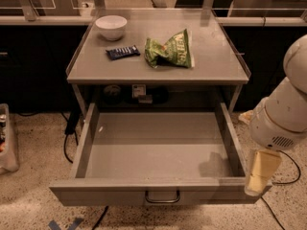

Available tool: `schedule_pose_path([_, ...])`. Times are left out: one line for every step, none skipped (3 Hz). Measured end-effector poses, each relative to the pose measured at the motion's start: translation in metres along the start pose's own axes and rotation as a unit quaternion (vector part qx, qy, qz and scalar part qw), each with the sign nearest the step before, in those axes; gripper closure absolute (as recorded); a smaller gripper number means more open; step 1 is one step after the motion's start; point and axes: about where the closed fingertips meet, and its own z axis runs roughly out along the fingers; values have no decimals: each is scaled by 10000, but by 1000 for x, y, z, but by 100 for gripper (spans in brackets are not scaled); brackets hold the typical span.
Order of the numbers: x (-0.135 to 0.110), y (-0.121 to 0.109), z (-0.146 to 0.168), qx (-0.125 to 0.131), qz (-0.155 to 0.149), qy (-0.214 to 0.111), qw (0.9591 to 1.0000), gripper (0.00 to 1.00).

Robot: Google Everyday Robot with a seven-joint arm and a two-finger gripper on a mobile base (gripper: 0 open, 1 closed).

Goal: Close top drawer

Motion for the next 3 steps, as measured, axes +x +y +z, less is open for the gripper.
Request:
schedule_pose_path([4, 17, -7, -217, -26, 110, 9997, 0])
schedule_pose_path([6, 34, -7, -321, -9, 140, 9994, 0])
schedule_pose_path([9, 58, 18, -411, 26, 201, 9990, 0])
